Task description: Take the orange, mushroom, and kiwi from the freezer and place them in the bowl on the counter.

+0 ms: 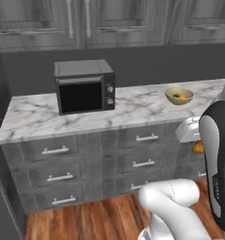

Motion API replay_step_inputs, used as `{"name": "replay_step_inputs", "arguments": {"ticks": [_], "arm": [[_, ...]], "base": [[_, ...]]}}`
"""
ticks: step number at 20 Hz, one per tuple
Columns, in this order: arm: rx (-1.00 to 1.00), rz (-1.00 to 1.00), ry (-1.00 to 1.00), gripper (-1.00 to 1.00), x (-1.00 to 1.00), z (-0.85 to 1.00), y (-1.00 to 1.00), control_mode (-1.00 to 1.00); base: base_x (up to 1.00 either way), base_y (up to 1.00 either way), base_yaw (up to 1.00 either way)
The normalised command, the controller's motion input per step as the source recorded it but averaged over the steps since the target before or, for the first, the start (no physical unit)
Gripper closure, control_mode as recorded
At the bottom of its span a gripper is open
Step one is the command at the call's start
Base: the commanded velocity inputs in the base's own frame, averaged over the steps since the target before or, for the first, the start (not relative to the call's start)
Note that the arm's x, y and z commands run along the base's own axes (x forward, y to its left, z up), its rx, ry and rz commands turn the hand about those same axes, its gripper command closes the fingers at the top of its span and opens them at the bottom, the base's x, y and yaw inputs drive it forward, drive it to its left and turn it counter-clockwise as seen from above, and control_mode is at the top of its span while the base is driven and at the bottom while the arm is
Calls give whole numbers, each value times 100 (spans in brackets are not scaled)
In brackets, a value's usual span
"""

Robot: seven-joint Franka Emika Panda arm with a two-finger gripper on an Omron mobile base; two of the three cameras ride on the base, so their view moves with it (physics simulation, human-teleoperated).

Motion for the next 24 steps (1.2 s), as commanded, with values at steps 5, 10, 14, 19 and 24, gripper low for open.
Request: {"name": "replay_step_inputs", "arguments": {"ticks": [5,10,14,19,24], "arm": [[0,0,0,100,0,0,0,100],[0,0,0,100,0,0,0,100],[0,0,0,100,0,0,0,100],[0,0,0,100,0,0,0,100],[0,0,0,100,0,0,0,100]], "base": [[48,-100,4],[74,-100,6],[90,-97,8],[86,-29,-2],[59,5,-9]]}}
